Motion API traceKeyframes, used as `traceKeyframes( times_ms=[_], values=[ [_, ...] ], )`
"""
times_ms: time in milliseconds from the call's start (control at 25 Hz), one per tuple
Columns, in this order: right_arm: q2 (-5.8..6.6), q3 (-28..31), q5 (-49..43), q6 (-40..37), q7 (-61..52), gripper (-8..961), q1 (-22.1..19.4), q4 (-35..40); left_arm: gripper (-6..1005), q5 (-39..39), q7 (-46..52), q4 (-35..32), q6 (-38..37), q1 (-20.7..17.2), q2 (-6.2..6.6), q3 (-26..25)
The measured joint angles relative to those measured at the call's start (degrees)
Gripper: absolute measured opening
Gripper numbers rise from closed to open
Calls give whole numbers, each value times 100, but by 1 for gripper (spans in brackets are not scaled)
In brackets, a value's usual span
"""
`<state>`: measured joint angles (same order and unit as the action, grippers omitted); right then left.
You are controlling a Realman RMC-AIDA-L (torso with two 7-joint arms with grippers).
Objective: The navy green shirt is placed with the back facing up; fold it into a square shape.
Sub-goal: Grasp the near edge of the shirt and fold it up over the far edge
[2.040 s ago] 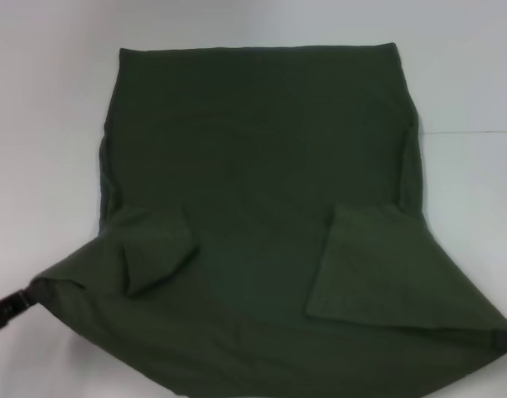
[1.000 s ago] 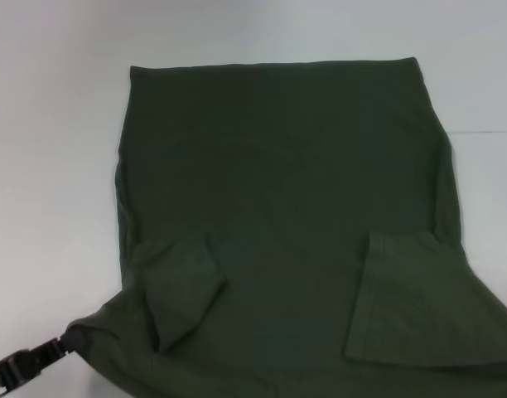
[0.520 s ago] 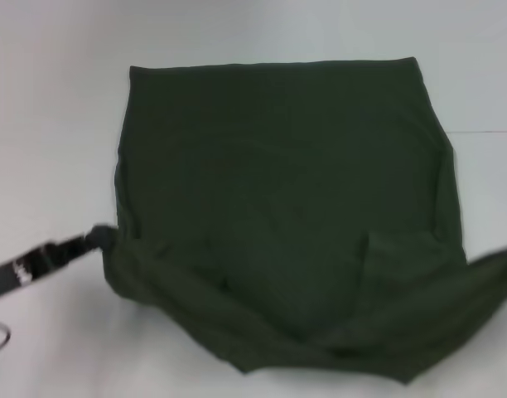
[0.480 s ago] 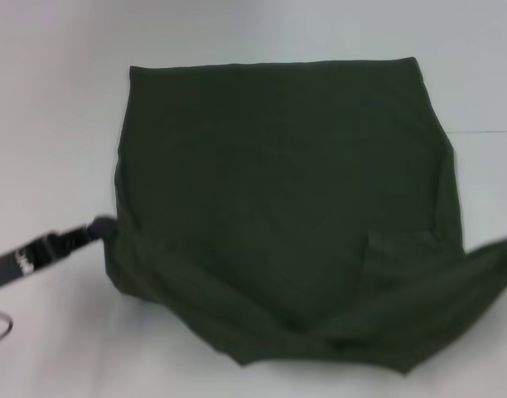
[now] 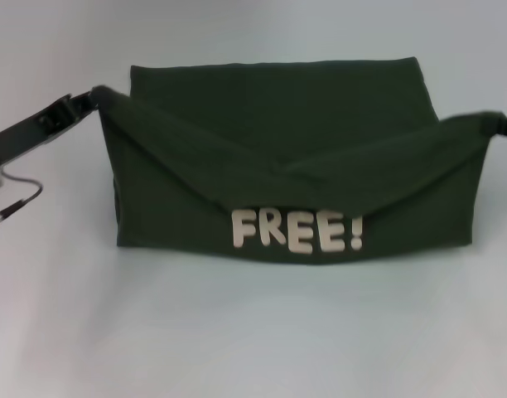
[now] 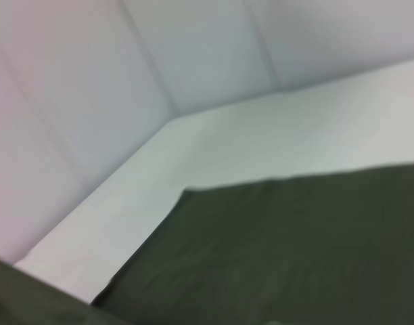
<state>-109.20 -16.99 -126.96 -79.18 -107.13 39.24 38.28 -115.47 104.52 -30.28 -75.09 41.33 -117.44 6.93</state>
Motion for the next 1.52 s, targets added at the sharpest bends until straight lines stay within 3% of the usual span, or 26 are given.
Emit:
traceKeyframes(
  times_ms=[120, 440, 680, 920, 1240, 1400, 1520],
  values=[
    [-13, -3, 92, 682, 40, 49, 240, -260, 27, 285, -441, 357, 546, 210, -40, 7],
    [-120, -308, 648, 2358, 676, 49, 622, -1002, 26, 1527, -2471, 1197, 1818, 524, -462, -7],
    [-246, -460, 997, 3428, 1365, 49, 781, -1558, 26, 2201, -3766, 1613, 2452, 644, -628, -25],
    [-469, -506, 1377, 4112, 2047, 50, 839, -1792, 27, 2569, -4466, 1949, 2597, 668, -643, -39],
    [-765, -523, 1749, 4863, 2812, 58, 881, -2047, 26, 2539, -4666, 2068, 2601, 650, -656, 108],
    [-824, -525, 1760, 4938, 2865, 74, 843, -2061, 27, 2528, -4668, 2069, 2578, 633, -658, 352],
    [-843, -525, 1763, 4942, 2911, 85, 804, -2061, 119, 2526, -4653, 2065, 2602, 619, -658, 426]
  ],
)
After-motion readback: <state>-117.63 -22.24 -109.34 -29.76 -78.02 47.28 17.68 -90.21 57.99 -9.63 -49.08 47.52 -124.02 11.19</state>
